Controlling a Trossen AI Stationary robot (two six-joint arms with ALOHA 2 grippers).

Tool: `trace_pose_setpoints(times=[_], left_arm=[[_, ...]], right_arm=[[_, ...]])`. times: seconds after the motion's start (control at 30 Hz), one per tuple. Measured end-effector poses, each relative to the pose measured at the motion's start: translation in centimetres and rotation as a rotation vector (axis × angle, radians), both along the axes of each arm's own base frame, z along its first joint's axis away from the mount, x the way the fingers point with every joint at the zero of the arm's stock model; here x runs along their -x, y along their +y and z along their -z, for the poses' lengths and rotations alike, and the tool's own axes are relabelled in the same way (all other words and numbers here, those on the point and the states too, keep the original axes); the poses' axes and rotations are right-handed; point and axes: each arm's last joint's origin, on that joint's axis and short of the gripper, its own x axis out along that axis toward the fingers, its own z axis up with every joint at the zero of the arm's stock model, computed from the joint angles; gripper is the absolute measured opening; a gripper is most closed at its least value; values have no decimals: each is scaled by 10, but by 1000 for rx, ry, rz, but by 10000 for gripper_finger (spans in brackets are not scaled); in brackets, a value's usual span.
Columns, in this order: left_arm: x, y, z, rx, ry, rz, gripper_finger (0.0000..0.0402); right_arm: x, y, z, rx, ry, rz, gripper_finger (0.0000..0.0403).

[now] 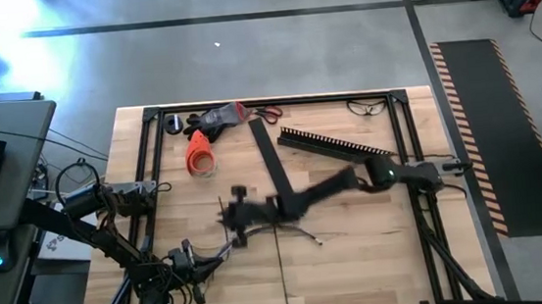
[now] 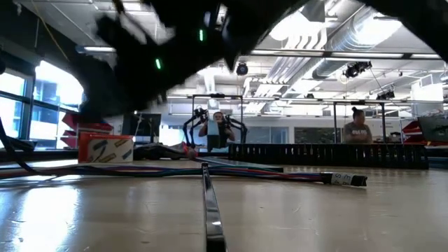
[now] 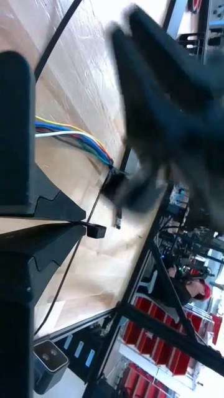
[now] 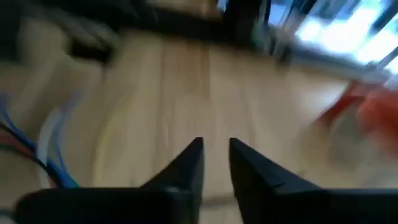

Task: Ziptie cables
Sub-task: Wrap the black zip tie on the cables

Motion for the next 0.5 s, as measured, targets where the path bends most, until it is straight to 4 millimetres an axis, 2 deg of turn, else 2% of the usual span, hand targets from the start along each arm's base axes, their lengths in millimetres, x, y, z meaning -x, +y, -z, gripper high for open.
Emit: trace_pose_setpoints(times=[0.1, 0.2, 0.37, 0.5], left_arm=[[0, 0, 0, -1, 0, 0, 0], [0, 0, 0, -1, 1, 0, 0], [0, 0, 0, -3, 4, 2, 0], [0, 0, 0, -12, 9, 3, 0]], right_arm=[[-5, -40, 18, -232, 70, 17, 112], [-7, -63, 30, -332, 100, 42, 164], [-8, -70, 34, -331, 106, 48, 237], [-9, -72, 33, -376, 93, 7, 263]])
